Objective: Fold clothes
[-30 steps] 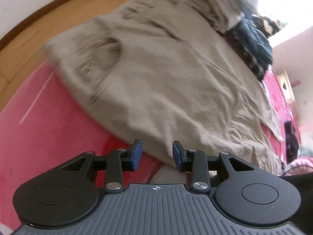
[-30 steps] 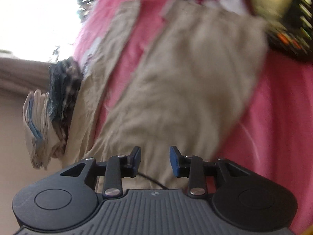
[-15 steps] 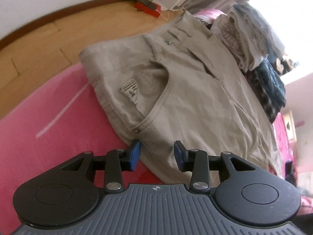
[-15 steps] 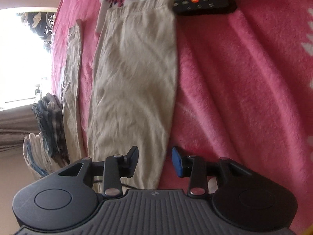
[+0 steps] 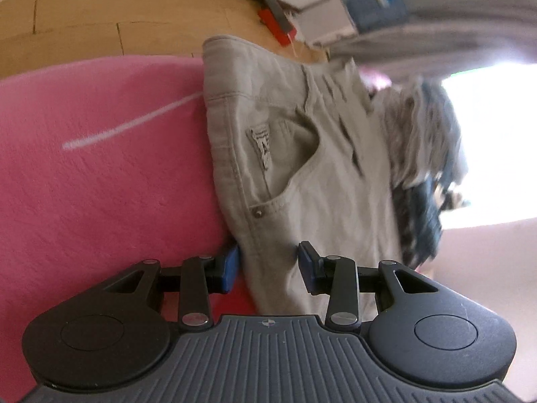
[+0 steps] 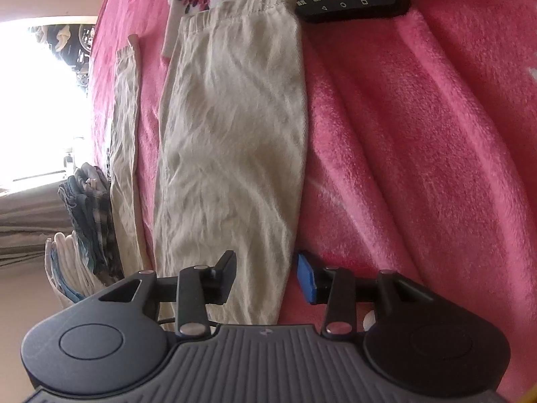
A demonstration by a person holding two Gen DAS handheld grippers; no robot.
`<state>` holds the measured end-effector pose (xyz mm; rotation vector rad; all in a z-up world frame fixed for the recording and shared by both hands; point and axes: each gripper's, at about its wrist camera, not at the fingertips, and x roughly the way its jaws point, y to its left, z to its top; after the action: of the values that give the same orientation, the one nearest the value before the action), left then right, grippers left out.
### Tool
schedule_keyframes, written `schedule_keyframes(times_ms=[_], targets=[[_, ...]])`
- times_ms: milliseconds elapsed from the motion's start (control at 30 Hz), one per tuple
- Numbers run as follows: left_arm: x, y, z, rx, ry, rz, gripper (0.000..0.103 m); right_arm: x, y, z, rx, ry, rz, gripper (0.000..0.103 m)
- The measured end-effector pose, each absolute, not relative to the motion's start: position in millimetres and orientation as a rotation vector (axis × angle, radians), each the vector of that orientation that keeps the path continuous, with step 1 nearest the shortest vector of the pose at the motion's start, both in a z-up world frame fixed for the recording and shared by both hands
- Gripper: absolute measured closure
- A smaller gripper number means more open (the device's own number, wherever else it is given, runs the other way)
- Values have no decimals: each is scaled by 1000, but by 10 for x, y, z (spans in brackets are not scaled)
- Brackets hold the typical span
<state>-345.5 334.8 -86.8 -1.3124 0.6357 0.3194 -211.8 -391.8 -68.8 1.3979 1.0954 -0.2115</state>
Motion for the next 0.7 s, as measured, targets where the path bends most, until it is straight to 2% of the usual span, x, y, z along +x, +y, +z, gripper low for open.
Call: schedule_keyframes(times_ms=[167,333,700], targets=[[-3512,3280,-885,-1334,616,300,66,-2175,-3958,-707,1410,1080,-233,62],[-3450,3149,-841,-1241,713,252,66,-2164,-3949,-713,1405,1070,-248,61],[-3271,3152,-813,-1236,668,308,66,-2167,-3974,-763,1405,1019,-247,62]])
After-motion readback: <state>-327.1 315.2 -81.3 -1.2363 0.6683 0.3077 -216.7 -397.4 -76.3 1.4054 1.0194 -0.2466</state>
